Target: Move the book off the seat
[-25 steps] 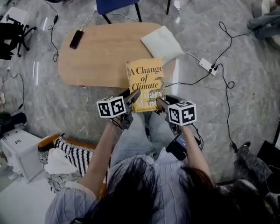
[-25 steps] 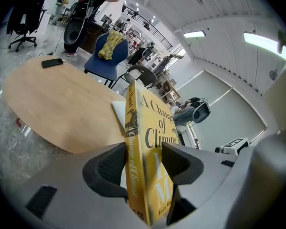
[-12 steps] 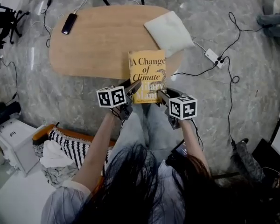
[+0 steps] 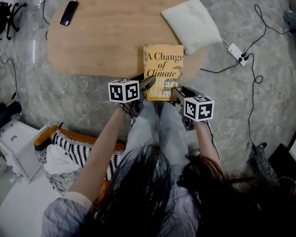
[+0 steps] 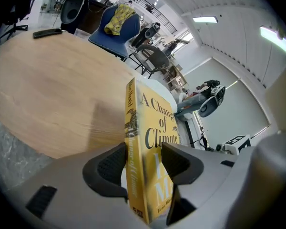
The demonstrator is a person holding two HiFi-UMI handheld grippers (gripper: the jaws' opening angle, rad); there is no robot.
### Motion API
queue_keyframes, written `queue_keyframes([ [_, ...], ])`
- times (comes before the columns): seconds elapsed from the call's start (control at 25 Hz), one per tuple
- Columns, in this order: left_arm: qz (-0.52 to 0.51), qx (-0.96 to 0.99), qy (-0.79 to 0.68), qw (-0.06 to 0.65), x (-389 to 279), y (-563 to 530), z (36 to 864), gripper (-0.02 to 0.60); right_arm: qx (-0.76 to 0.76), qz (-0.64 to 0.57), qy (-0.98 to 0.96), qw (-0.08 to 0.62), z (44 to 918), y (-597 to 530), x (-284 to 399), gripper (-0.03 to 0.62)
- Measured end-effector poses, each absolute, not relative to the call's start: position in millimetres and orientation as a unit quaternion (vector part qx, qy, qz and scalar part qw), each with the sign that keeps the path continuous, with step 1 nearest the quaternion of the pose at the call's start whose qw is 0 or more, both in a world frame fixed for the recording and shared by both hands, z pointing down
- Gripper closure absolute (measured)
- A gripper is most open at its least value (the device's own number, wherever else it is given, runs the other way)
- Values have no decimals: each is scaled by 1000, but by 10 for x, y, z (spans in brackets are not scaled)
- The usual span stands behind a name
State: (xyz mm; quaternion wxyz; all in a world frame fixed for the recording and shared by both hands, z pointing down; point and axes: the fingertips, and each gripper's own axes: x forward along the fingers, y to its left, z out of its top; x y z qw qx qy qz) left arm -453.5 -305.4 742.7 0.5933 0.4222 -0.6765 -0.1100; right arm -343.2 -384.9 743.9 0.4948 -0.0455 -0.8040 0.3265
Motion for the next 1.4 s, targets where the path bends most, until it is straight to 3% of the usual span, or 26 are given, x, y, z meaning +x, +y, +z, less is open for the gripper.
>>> queue_keyframes([
  [0.52, -56, 444, -656, 607, -4895, -3020, 7985, 336, -20, 325, -796, 510, 8015, -3721, -3787, 447],
  [0.76, 65, 466, -659, 586, -4939, -2986, 8151, 336, -19, 290, -801, 522, 8126, -3720, -3812, 477],
  [1.4, -1, 436, -703, 563, -5066, -2620, 7742, 336, 57, 319, -826, 461, 7609, -4100, -3917, 477],
])
